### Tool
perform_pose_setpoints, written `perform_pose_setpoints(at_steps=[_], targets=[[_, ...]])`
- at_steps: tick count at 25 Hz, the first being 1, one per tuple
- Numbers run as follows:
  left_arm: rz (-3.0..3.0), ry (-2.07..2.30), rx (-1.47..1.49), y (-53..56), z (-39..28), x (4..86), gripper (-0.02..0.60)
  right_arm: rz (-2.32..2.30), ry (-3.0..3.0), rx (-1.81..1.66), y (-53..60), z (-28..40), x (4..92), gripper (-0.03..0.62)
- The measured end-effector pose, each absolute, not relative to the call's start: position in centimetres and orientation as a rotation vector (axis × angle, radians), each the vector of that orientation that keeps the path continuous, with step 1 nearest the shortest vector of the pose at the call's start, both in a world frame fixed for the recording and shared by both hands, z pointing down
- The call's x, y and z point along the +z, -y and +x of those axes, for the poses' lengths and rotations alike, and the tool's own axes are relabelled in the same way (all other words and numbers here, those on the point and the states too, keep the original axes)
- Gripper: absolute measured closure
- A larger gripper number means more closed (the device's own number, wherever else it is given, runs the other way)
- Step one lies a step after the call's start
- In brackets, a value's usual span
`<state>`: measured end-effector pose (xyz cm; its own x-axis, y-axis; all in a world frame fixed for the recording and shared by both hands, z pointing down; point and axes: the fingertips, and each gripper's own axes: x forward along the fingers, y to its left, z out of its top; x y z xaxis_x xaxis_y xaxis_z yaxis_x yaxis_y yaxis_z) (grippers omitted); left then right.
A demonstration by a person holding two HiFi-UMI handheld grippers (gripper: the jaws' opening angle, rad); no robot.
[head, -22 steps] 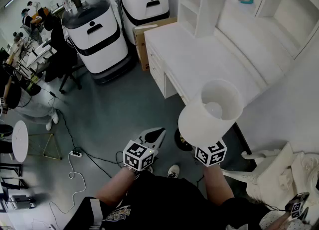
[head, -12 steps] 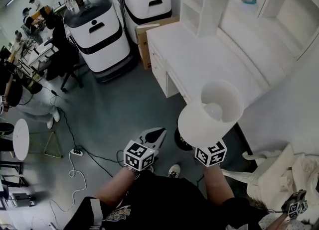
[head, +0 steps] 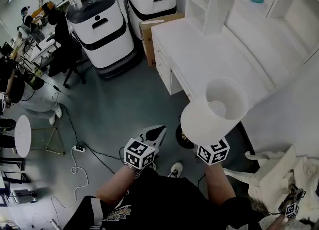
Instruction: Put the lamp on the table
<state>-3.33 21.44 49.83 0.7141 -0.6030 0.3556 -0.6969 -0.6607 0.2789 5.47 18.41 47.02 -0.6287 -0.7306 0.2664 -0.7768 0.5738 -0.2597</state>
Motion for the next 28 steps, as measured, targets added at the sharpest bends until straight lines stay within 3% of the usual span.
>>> perform_pose_setpoints(at_steps=[28], targets=[[2.579, 0.883, 0.338, -11.4, -13.4, 49.6, 0.575, 1.496, 2.601, 0.541, -8.5, -2.7, 46.4, 0.505]])
